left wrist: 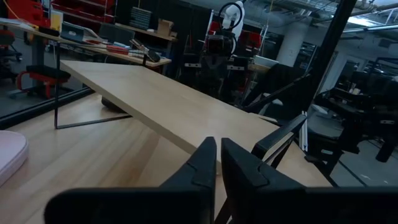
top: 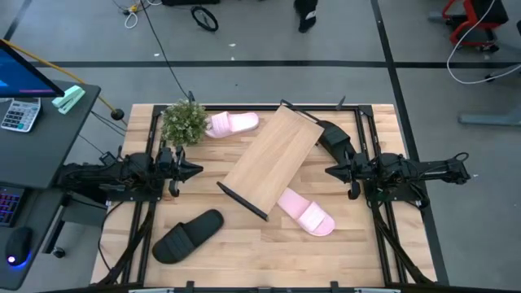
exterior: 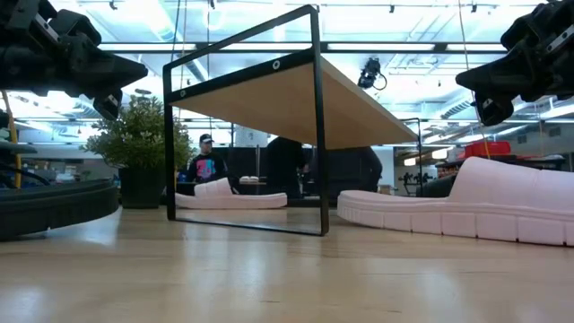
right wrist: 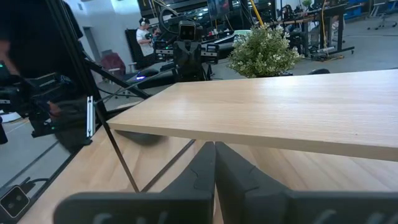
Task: Pick and place slides into the shelf
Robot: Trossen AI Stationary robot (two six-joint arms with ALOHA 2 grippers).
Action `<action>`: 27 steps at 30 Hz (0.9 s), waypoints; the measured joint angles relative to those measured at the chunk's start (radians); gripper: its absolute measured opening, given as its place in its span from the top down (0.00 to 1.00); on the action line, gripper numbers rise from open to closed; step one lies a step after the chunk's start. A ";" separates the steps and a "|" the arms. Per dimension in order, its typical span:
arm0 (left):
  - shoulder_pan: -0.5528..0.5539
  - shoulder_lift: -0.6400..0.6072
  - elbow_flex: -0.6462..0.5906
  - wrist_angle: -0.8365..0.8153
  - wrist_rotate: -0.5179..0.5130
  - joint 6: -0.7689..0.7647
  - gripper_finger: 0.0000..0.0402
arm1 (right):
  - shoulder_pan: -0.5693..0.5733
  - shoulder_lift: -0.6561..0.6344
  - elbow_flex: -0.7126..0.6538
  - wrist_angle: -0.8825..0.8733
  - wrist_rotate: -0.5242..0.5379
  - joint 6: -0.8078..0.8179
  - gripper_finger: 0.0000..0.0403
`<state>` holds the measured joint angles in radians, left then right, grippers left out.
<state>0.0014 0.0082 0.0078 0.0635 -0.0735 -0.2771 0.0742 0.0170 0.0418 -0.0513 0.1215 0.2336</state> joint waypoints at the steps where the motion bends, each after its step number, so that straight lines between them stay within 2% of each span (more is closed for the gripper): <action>1: 0.000 0.000 0.000 0.000 0.000 0.000 0.92 | 0.000 0.000 0.000 0.000 0.000 0.000 0.97; 8: 0.000 0.000 0.000 0.000 0.000 0.000 0.90 | 0.000 0.000 0.000 0.000 0.000 0.000 0.97; 19: 0.000 0.000 0.000 0.000 0.000 0.000 0.94 | 0.000 0.000 0.000 0.000 0.000 0.000 0.97; 27: 0.000 0.000 0.000 0.000 0.000 0.000 0.91 | 0.000 0.000 0.000 0.000 0.000 0.000 0.97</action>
<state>0.0017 0.0078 0.0078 0.0635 -0.0736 -0.2772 0.0742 0.0170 0.0418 -0.0516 0.1214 0.2333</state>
